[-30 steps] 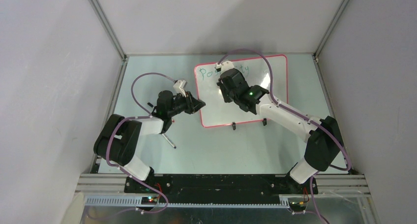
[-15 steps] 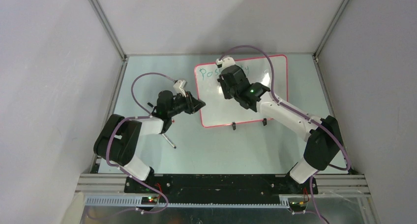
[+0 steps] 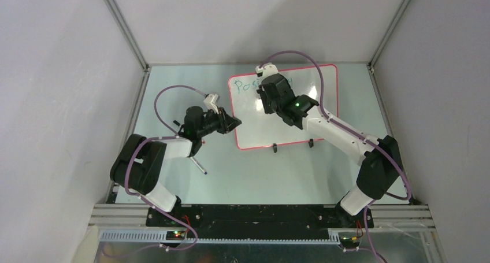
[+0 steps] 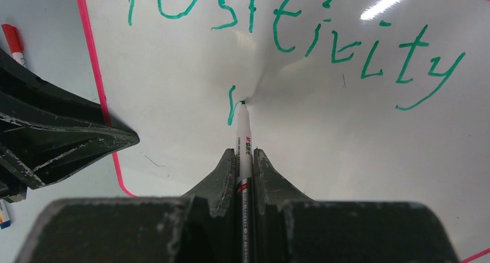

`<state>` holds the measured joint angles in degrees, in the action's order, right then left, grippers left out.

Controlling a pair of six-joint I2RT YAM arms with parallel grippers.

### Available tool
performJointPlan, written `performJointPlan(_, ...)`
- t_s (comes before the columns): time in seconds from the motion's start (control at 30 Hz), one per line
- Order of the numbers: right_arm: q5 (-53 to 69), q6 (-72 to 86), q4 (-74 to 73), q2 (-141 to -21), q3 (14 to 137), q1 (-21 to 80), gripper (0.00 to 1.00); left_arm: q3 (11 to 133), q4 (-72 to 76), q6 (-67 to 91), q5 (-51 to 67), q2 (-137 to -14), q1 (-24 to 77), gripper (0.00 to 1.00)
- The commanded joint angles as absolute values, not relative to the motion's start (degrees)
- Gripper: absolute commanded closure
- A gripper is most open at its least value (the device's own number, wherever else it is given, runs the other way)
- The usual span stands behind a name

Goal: Write a sentence on the whiteboard

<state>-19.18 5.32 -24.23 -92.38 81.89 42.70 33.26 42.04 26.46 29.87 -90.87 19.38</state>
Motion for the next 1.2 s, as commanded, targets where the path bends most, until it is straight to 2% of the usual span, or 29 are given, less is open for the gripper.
performJointPlan(0.0, -20.17, 5.23, -24.25, -92.21, 83.14, 41.72, 1.0, 34.98, 42.3, 24.08, 29.0, -90.34, 19.7, 0.74)
performJointPlan(0.6, -19.14, 5.94, -26.14, -90.37, 79.28, 42.45, 1.0, 34.97, 42.45, 24.1, 28.91, -90.39, 19.69, 0.74)
performJointPlan(1.17, -16.81, 6.26, -24.53, -90.22, 80.86, 43.85, 1.0, 34.87, 42.54, 24.17, 28.94, -90.28, 19.69, 0.74)
